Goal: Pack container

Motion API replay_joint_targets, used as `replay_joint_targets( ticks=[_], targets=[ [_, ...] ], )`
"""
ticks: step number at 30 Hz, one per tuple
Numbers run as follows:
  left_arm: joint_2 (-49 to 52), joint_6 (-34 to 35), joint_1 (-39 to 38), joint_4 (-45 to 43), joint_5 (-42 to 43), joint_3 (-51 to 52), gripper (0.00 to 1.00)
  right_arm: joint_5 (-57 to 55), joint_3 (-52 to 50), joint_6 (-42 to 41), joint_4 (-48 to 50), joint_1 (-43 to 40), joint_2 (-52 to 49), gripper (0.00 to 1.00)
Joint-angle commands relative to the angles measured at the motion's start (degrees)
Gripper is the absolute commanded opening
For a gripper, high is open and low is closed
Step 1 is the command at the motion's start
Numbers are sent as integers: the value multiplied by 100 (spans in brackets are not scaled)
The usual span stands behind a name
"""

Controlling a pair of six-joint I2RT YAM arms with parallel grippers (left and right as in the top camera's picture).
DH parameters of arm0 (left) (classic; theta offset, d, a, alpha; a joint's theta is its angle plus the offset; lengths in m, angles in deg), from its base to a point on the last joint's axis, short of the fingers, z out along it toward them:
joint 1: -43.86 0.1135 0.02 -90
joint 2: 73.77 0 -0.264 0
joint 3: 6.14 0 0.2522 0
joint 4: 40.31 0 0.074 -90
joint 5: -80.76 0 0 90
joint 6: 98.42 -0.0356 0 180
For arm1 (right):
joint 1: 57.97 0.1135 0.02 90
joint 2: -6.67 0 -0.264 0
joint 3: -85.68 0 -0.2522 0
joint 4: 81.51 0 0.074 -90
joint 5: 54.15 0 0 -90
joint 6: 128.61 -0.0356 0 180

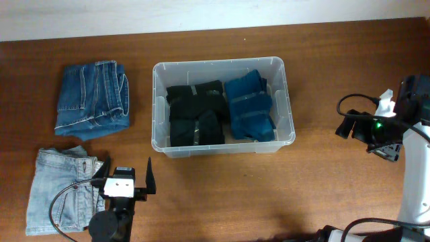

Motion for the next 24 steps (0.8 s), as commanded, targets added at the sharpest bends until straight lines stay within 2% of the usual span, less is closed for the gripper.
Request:
replay_joint_targets(
  ticks=[1, 24],
  targets=[
    [-26, -92, 13, -15, 42, 31, 99, -31, -28, -33, 9, -35, -39, 99],
    [-26, -87, 13, -20, 118, 31, 99, -31, -28, -33, 9, -35, -39, 99]
  ],
)
